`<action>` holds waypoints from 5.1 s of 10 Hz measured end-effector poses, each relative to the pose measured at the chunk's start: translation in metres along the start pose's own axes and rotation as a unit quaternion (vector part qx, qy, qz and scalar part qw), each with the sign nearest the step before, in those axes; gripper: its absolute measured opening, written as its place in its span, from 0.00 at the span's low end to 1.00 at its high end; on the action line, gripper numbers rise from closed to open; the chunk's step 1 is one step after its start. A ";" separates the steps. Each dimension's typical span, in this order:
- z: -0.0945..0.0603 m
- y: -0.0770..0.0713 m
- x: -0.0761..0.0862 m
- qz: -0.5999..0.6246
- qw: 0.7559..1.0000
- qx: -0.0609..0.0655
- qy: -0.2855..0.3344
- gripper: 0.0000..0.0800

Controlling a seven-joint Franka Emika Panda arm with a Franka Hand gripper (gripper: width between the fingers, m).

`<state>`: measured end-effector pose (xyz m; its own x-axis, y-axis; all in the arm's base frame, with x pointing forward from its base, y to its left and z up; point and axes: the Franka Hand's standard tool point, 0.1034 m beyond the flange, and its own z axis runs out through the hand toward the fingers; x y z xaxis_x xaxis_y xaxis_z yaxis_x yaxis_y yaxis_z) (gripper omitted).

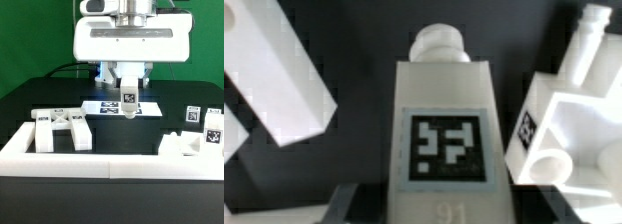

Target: Assemble chair

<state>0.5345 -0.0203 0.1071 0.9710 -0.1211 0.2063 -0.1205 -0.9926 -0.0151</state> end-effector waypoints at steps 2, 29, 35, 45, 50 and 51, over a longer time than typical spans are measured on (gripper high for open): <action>0.000 -0.001 0.002 -0.001 1.000 0.001 0.000 0.36; 0.020 -0.066 0.069 -0.041 0.983 -0.003 0.176 0.36; 0.027 -0.074 0.064 -0.049 0.984 -0.002 0.172 0.36; 0.042 -0.074 0.055 -0.059 0.976 -0.011 0.210 0.36; 0.045 -0.074 0.054 -0.058 0.980 -0.010 0.188 0.57; 0.045 -0.074 0.054 -0.058 0.980 -0.010 0.188 0.72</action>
Offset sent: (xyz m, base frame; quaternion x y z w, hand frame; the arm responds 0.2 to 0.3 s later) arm 0.0572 0.0263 0.0107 0.0197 -0.0016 0.0050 0.9998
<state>0.6052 0.0459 0.0752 0.8341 0.0097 0.5515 -0.0206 -0.9986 0.0487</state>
